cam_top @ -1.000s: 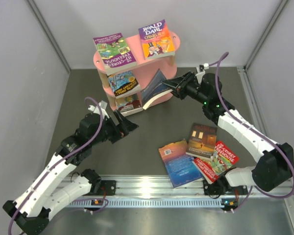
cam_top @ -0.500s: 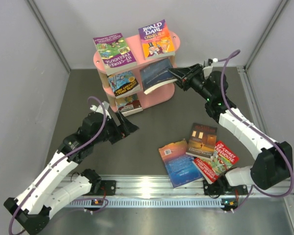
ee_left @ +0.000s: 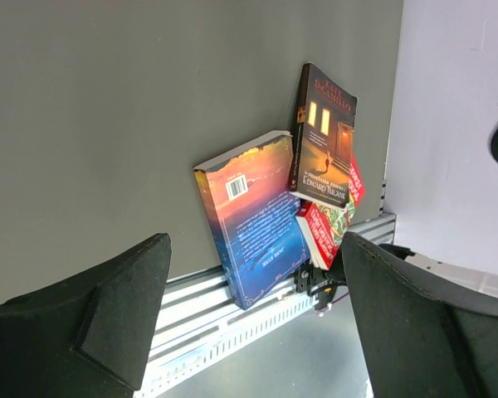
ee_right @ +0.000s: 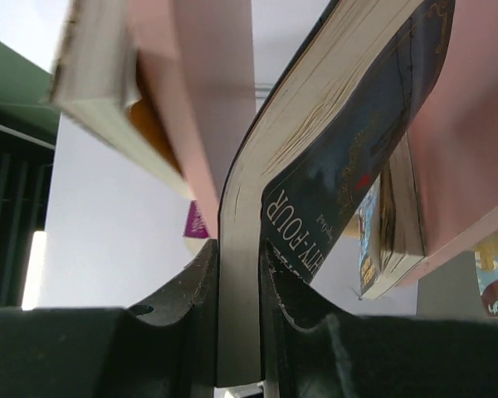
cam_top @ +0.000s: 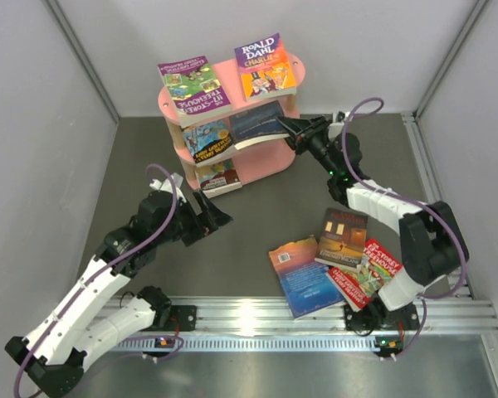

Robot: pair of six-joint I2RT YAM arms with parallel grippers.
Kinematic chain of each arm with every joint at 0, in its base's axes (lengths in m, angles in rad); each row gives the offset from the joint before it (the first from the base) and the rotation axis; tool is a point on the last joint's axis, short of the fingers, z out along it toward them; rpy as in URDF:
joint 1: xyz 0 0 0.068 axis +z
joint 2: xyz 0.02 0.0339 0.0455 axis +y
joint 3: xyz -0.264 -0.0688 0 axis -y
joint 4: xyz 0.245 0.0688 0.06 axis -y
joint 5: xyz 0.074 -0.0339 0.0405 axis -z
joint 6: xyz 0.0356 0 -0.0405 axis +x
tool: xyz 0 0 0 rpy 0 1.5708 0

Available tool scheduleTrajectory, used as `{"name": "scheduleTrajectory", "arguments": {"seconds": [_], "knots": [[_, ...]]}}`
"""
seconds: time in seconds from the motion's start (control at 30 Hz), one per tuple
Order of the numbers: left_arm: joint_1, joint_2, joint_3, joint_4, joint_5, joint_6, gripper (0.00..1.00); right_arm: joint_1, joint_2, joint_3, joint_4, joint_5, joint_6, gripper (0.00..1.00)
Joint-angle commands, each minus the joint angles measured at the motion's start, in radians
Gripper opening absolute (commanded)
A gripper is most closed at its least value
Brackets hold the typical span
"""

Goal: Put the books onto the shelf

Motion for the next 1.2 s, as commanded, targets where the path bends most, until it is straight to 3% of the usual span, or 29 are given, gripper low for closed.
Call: {"name": "scheduleTrajectory", "arguments": {"seconds": [0.0,0.3,0.73,0.87,1.17], "knots": [[-0.002,-0.032,0.038,-0.038,-0.026,0.002,0.88,0.040,0.070,0.053,0.377,0.044,0.083,0.00],[-0.002,-0.094,0.055,-0.109,-0.072,-0.023,0.88,0.096,0.297,0.187,0.604,0.089,0.154,0.00],[-0.001,-0.129,0.076,-0.179,-0.124,-0.038,0.88,0.073,0.452,0.329,0.765,0.072,0.183,0.00],[-0.002,-0.135,0.078,-0.190,-0.135,-0.041,0.88,0.088,0.538,0.472,0.719,-0.012,0.202,0.00],[-0.002,-0.135,0.081,-0.195,-0.152,-0.047,0.87,0.122,0.577,0.474,0.500,-0.219,0.088,0.00]]}}
